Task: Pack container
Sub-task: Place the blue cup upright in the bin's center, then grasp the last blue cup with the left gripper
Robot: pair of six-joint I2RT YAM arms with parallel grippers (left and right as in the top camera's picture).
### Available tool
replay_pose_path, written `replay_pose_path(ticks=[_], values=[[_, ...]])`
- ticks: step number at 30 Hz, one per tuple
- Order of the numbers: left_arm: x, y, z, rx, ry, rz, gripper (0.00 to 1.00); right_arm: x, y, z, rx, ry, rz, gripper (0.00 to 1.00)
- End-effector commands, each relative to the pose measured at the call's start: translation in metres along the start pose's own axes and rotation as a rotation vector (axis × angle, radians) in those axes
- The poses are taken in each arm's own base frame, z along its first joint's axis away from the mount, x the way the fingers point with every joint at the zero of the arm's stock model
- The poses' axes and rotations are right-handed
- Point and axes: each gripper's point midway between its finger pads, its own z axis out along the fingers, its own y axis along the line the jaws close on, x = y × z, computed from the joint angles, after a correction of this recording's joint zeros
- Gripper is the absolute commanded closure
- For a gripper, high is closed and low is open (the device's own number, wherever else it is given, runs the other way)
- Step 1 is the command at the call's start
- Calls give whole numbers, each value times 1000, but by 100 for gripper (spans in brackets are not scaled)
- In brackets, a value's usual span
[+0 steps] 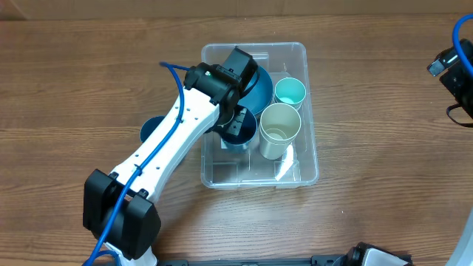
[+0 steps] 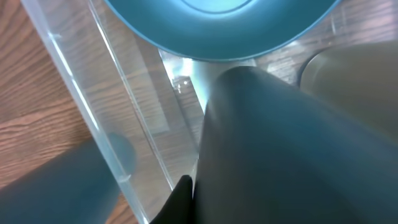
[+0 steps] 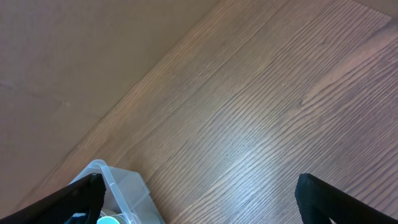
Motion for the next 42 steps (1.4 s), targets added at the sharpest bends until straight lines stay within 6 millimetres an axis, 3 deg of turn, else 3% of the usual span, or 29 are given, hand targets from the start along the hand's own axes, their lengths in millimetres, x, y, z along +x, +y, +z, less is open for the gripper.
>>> replay_pose_path(ticks=[1,3,5,10,11,14,15,18,21,24,26,27,33,34,35,37,39,42], values=[[0,-3,-2,19,-12,-13,83,-2,1,1,-5,-3,4,0],[-2,-6,-9,35,-16,-13,71,-2,1,1,-5,-3,4,0],[-3,-7,-23,55,-16,-16,68,-2,1,1,-5,-3,4,0],[-16,-1,-103,78,-116,-24,61,-2,1,1,-5,-3,4,0],[-17,4,-128,77,-158,-32,57,-2,1,1,-5,-3,4,0],[-20,30,-175,43,-266,-69,50,-2,1,1,-5,-3,4,0],[-19,39,-184,41,-294,-91,44,-2,1,1,-5,-3,4,0],[-12,75,-195,36,-320,-192,45,-2,1,1,-5,-3,4,0],[6,119,-181,20,-256,-325,46,-2,1,1,-5,-3,4,0],[39,152,-140,7,-90,-446,47,-2,1,1,-5,-3,4,0],[51,156,-113,39,5,-465,50,-2,1,1,-5,-3,4,0],[59,155,-87,48,66,-461,50,-2,1,1,-5,-3,4,0],[85,154,-15,20,196,-467,49,-2,1,1,-4,-2,4,0],[94,151,8,16,227,-496,50,-2,1,1,-4,-2,4,0],[100,150,21,15,241,-510,61,-2,1,1,-4,-2,4,0],[103,149,30,13,246,-518,84,-2,1,1,-4,-2,4,0],[102,149,30,13,240,-517,96,-2,1,1,-4,-2,4,0],[99,152,23,8,229,-522,96,-2,1,1,-4,-2,4,0]])
